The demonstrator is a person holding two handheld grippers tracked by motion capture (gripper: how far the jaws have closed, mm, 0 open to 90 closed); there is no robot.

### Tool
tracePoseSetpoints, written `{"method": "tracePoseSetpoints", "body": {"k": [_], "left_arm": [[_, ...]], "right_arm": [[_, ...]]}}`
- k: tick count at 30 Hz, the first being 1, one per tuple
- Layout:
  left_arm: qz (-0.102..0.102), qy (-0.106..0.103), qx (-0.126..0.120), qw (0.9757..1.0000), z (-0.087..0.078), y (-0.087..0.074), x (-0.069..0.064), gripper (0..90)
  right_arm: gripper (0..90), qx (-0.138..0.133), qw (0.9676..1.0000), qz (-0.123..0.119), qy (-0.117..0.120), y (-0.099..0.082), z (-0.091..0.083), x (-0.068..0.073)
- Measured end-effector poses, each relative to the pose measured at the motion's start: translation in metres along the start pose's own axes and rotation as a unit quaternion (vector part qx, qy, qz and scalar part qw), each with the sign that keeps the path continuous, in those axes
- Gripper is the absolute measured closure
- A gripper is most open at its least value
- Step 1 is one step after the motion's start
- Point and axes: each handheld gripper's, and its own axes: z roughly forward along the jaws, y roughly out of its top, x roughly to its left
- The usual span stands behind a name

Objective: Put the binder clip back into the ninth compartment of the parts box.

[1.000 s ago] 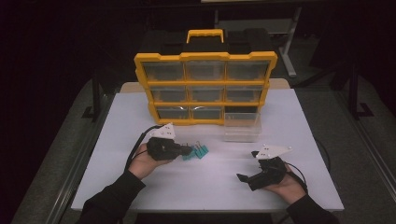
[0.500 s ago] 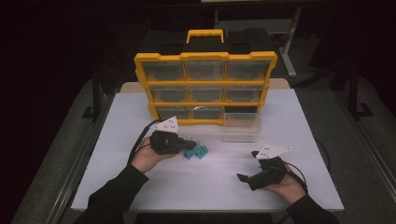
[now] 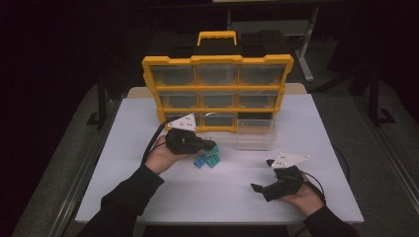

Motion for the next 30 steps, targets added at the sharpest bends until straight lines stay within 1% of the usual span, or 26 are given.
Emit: {"method": "tracePoseSetpoints", "body": {"k": [9,14,20,22,30], "left_arm": [[0.008,-0.005,-0.013,0.9999,0.004,0.016,0.005,88.7],[0.017,-0.011,-0.013,0.9997,0.009,0.025,0.009,88.8],[0.02,-0.016,-0.013,0.9996,0.016,0.035,0.014,88.8],[0.029,-0.021,-0.011,0.9993,0.019,0.039,0.014,88.8],[0.043,-0.022,-0.003,0.9989,0.032,0.055,0.016,88.8]], "right_arm": [[0.0,0.001,1.0,0.0,0.001,0.0,0.0,0.0],[0.0,0.0,1.0,0.0,0.001,0.0,0.0,0.0],[0.0,-0.002,1.0,0.002,0.001,0.0,-0.001,0.0],[0.0,-0.002,1.0,0.001,0.001,-0.001,-0.001,0.0],[0.0,-0.002,1.0,0.002,0.001,-0.001,-0.001,0.0]]}}
